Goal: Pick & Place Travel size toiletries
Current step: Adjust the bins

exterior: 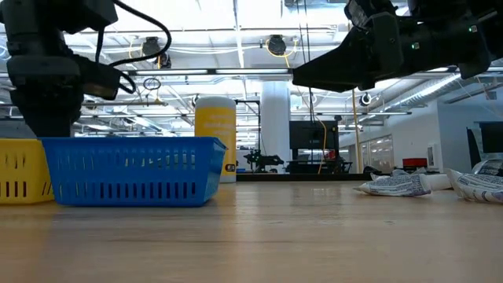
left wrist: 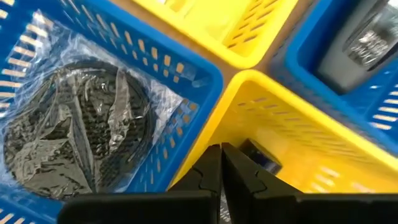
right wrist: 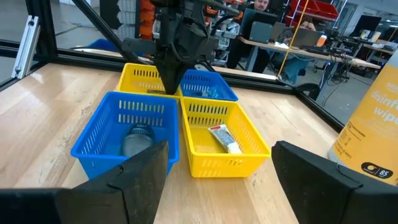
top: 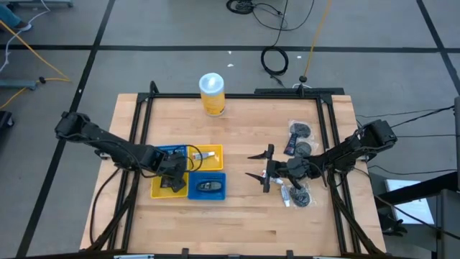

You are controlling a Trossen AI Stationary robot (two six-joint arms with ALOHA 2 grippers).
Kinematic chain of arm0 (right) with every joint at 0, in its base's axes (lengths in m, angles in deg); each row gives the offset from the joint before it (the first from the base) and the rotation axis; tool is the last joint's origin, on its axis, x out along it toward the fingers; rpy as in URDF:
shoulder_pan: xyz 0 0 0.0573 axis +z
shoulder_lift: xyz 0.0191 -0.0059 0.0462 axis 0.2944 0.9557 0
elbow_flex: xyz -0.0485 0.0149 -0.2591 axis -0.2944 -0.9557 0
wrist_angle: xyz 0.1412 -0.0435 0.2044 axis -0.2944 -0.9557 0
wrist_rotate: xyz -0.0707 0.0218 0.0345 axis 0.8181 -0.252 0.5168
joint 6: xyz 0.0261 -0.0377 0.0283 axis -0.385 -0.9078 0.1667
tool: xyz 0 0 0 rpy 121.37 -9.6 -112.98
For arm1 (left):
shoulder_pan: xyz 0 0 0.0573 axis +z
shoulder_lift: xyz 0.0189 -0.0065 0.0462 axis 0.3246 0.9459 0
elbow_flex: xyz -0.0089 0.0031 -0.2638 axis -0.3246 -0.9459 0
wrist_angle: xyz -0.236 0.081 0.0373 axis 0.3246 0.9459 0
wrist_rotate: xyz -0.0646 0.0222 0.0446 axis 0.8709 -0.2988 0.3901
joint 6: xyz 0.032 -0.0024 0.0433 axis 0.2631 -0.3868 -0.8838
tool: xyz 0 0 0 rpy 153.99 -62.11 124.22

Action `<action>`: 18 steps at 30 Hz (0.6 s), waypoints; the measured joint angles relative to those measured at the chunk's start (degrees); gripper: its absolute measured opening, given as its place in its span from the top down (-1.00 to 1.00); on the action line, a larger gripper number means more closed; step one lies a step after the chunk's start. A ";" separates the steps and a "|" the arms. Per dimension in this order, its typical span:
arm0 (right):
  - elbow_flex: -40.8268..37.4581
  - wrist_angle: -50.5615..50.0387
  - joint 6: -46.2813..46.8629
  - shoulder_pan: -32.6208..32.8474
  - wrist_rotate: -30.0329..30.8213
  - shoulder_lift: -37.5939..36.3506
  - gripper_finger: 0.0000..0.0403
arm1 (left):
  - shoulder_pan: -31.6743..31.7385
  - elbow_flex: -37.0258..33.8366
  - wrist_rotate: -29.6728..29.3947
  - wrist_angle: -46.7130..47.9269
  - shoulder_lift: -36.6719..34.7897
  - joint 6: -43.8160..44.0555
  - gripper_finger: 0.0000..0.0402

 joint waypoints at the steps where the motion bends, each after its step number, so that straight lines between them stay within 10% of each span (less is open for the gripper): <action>1: 0.00 0.00 0.02 0.00 0.00 0.00 -0.38 | -0.02 0.00 0.05 -0.15 -0.06 0.25 0.95; 11: 2.43 -13.42 12.87 -4.86 -12.47 0.41 -0.32 | -2.17 3.48 2.32 -0.37 -4.73 -3.23 0.97; 18: 11.96 -16.46 14.62 -6.03 -19.63 12.07 0.04 | -3.11 3.79 -10.17 -3.89 -7.31 -9.59 0.97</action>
